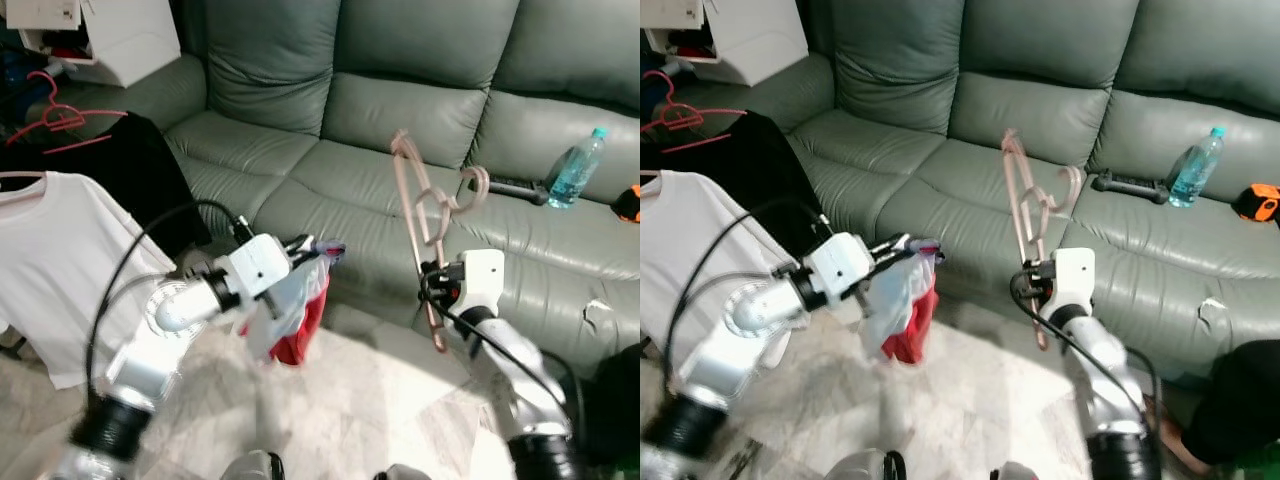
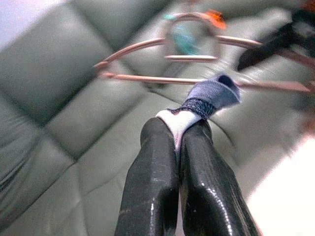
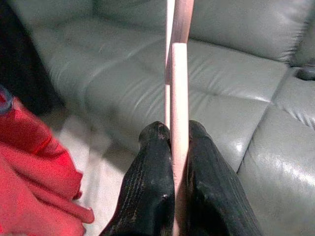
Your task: Hang hanger
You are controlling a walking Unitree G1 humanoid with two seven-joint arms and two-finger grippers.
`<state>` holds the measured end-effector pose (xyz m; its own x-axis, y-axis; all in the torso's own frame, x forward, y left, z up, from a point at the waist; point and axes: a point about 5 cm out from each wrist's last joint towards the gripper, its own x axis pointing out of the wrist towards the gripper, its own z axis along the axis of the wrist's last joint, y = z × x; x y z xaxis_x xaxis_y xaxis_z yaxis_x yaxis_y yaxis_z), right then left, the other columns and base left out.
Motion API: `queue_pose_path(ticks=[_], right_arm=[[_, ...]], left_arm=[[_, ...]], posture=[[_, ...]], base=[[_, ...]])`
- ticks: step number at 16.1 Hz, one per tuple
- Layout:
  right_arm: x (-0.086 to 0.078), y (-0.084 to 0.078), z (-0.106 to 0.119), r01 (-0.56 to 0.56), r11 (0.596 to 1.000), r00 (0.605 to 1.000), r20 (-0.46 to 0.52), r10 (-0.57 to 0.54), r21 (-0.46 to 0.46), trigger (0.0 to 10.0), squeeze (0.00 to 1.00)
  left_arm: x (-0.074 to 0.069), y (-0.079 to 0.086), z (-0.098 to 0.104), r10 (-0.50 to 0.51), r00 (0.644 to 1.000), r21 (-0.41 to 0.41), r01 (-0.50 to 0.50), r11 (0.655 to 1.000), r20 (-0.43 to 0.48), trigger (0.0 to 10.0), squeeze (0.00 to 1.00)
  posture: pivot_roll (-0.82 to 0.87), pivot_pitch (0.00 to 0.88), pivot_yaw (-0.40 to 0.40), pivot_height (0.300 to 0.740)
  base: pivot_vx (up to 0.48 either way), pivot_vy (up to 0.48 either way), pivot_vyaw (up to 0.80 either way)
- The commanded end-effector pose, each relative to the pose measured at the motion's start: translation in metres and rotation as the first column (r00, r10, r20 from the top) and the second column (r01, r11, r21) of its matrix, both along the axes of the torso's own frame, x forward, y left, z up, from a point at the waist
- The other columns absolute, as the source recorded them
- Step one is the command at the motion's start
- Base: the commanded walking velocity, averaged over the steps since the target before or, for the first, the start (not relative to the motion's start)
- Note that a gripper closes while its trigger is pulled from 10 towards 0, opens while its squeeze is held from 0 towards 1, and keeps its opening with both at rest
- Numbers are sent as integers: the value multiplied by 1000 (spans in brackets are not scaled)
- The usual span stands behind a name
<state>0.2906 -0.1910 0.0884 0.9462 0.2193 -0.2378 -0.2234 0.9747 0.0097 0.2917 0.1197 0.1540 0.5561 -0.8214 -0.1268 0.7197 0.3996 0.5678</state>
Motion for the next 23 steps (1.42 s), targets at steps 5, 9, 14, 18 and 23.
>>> queue_pose_path(ticks=[5,9,14,18,23], right_arm=[[4,-30,18,-389,897,918,-168,358,-212,10000,0],[-5,-54,49,-546,786,837,-220,501,-291,10000,0],[-14,-74,88,-707,620,707,-345,617,-340,10000,0],[-15,-75,97,-746,569,666,-378,643,-347,10000,0],[-22,-77,90,-790,529,613,-446,652,-311,10000,0]], left_arm=[[23,-2,-5,-312,945,444,240,863,96,10000,0],[41,-1,-3,-299,937,504,172,846,183,10000,0],[64,5,4,-237,916,554,20,833,323,10000,0],[68,8,-1,-254,902,596,-5,803,350,10000,0],[69,9,-2,-274,887,600,-5,800,373,10000,0]], posture=[[-15,55,43,740],[-39,53,50,740],[-55,53,60,740],[-58,54,61,740],[-58,62,59,740]], base=[[0,0,0],[0,0,0],[0,0,0],[0,0,0],[0,0,0]])
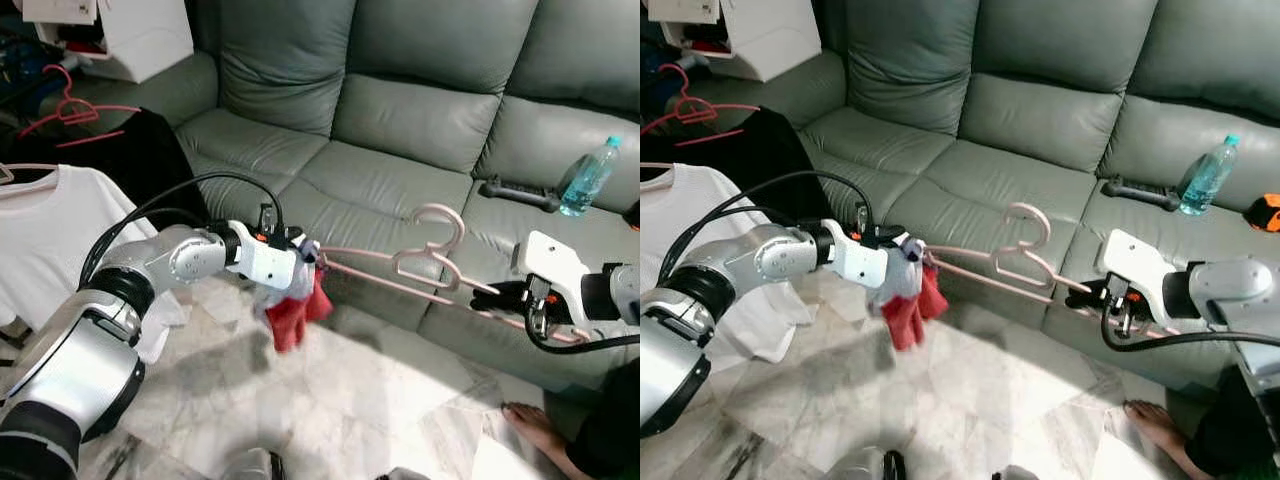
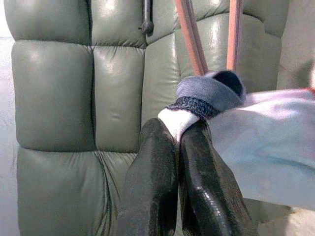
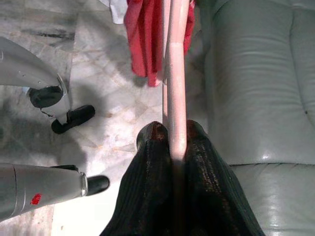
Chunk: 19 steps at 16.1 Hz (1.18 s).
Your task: Hang hanger
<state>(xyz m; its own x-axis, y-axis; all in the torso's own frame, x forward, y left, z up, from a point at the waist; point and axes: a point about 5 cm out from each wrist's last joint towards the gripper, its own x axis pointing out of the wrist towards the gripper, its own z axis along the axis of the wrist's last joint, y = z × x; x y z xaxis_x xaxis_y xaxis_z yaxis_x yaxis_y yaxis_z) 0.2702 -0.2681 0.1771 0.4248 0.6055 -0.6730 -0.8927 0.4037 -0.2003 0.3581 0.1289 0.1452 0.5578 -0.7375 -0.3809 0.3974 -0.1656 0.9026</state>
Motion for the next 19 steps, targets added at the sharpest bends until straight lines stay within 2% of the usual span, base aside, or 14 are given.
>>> queue_pose_path(ticks=[1,3,6,9,10,13,16,19], right_arm=[[-3,-1,0,-28,999,999,-21,28,-22,10000,0],[-3,-3,0,-26,999,1000,-16,26,-35,10000,0],[3,-12,18,22,999,998,56,-19,-42,10000,0],[-6,-30,13,21,987,1000,8,-20,-162,10000,0],[-6,-32,15,28,984,1000,15,-26,-177,10000,0],[-5,-32,15,28,985,1000,16,-26,-168,10000,0],[-2,-30,9,4,979,1000,22,1,-202,10000,0],[3,-24,12,-21,977,998,59,34,-211,10000,0]], left_arm=[[2,0,7,-17,1000,8,17,1000,25,10000,0],[2,0,7,-22,999,12,21,1000,31,10000,0],[3,5,4,-1,1000,27,0,1000,30,10000,0],[3,8,2,12,999,34,-13,999,31,10000,0],[3,9,1,16,999,37,-17,999,30,10000,0],[2,9,0,12,1000,36,-13,999,28,10000,0],[-1,2,-2,-39,999,36,38,999,12,10000,0],[-8,0,-12,-75,997,49,76,996,-23,10000,0]], posture=[[-58,62,59,740],[-58,62,59,740],[-62,64,62,740],[-65,66,63,740],[-67,66,64,740],[-67,66,64,740],[-64,65,66,740],[-64,65,66,740]], base=[[0,0,0],[0,0,0],[0,0,0],[0,0,0],[0,0,0],[0,0,0],[0,0,0],[0,0,0]])
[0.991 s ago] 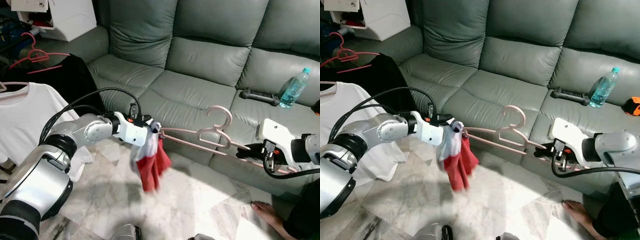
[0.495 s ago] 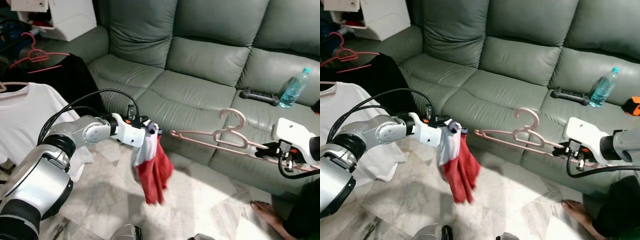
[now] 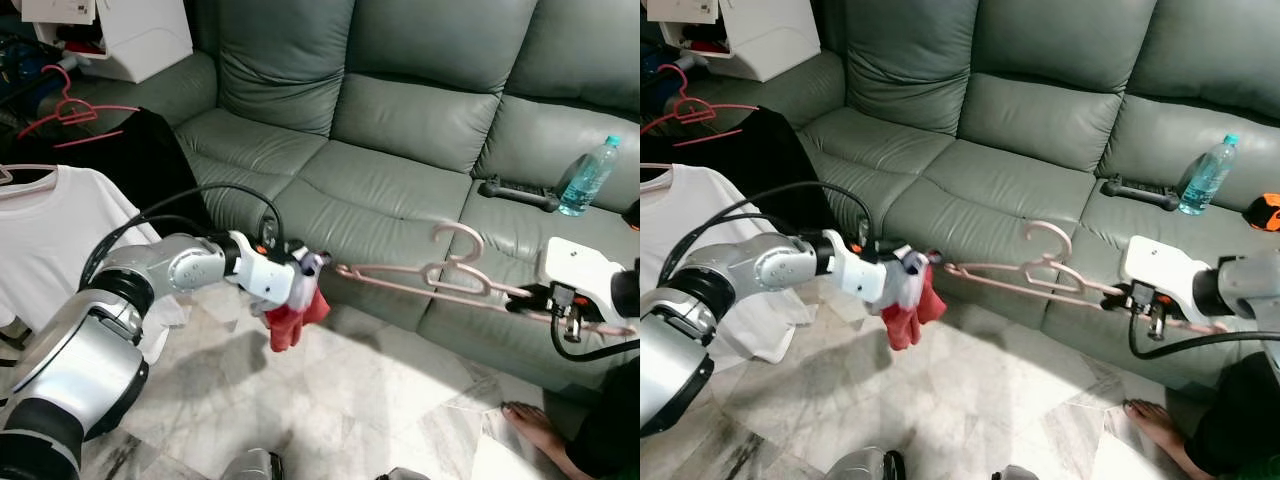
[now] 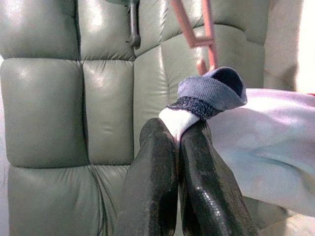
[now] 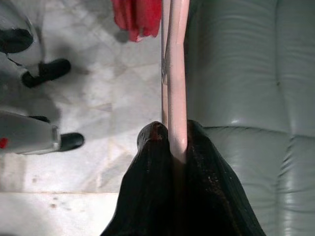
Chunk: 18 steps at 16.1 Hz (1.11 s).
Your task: Hang hanger
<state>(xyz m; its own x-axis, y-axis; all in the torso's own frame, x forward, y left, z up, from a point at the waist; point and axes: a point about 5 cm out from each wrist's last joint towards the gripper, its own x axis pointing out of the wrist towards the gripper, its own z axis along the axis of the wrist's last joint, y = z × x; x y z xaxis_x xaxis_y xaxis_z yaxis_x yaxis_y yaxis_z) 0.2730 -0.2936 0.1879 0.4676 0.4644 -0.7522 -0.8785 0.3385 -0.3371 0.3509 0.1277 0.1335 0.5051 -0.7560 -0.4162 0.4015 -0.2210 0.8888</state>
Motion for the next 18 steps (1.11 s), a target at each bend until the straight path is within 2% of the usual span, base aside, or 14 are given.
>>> queue_pose_path(ticks=[1,4,14,18], right_arm=[[5,3,3,-12,1000,999,42,12,-12,10000,0],[7,6,4,-24,1000,998,57,24,3,10000,0],[-1,8,-8,-47,999,998,-29,47,7,10000,0],[-4,11,-14,-48,998,997,-66,50,37,10000,0]], left_arm=[[-3,1,-4,-19,1000,24,19,1000,-18,10000,0],[-6,0,-10,-26,999,27,27,999,-27,10000,0],[-3,0,-5,-11,1000,18,11,1000,-8,10000,0],[-3,0,-4,-15,1000,15,15,1000,-4,10000,0]], posture=[[-64,65,66,740],[-69,66,67,740],[-69,68,66,740],[-65,67,66,740]], base=[[0,0,0],[0,0,0],[0,0,0],[0,0,0]])
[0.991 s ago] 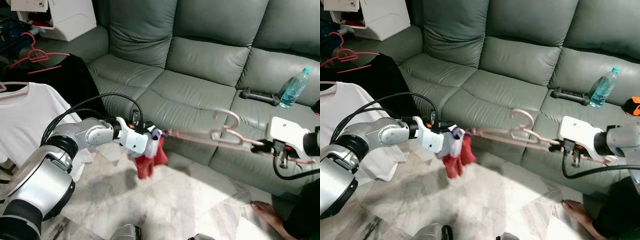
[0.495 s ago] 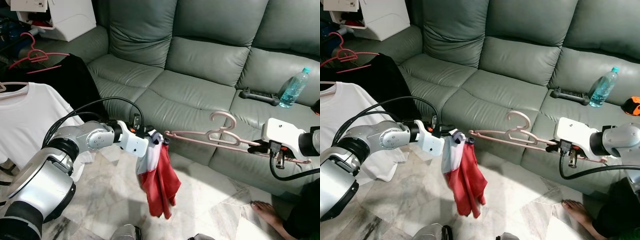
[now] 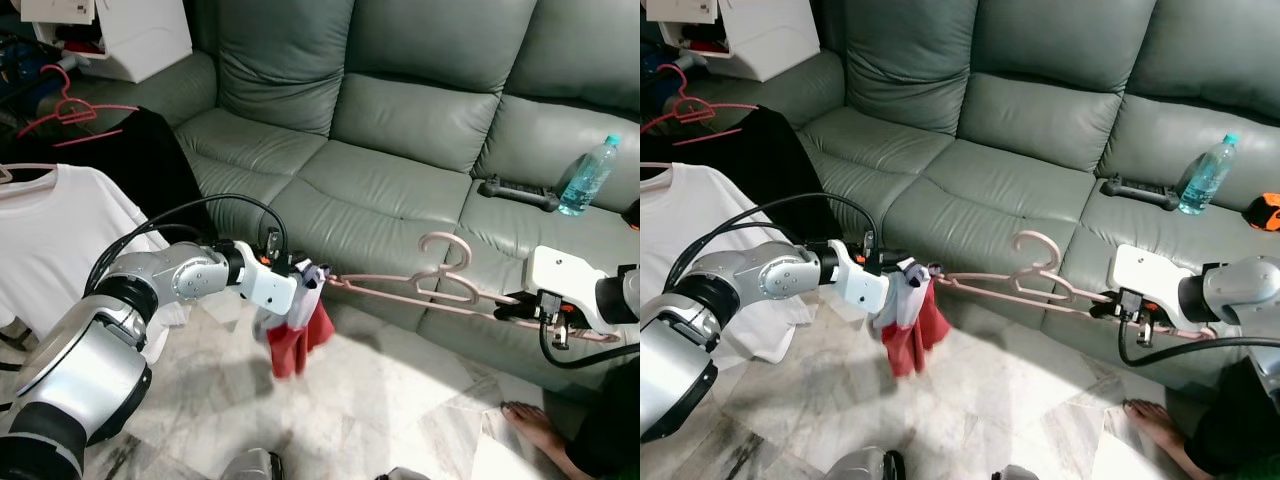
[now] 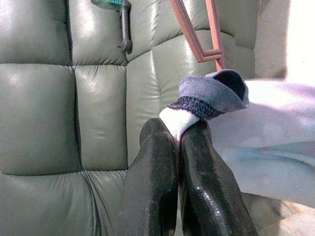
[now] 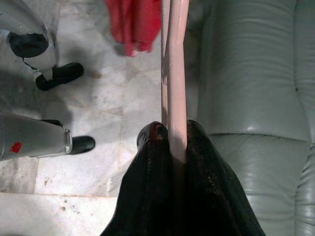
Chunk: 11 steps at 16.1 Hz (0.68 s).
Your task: Hang hanger
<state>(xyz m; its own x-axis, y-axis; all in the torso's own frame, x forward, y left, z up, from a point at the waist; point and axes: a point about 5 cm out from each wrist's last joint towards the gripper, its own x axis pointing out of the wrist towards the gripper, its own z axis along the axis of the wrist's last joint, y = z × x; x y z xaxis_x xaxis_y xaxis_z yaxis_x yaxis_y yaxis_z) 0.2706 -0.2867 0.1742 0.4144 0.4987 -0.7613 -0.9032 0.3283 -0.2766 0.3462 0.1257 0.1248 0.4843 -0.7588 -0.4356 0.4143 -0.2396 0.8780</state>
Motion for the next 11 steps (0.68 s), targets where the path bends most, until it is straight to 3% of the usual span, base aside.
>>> queue_pose_path(ticks=[1,3,5,11], right_arm=[[-2,3,-1,-21,1000,1000,-17,21,5,10000,0],[-1,3,0,-24,1000,1000,-8,24,8,10000,0],[4,2,8,-22,999,998,60,24,-32,10000,0],[4,0,23,-36,997,996,77,41,-68,10000,0]], left_arm=[[2,2,4,1,1000,2,-1,1000,14,10000,0],[1,2,3,-3,1000,5,3,1000,12,10000,0],[-2,3,-2,-9,1000,17,9,1000,-3,10000,0],[-1,5,-4,5,1000,35,-5,999,-5,10000,0]], posture=[[-64,68,66,740],[-63,68,67,740],[-66,68,70,740],[-69,65,71,740]], base=[[0,0,0],[0,0,0],[0,0,0],[0,0,0]])
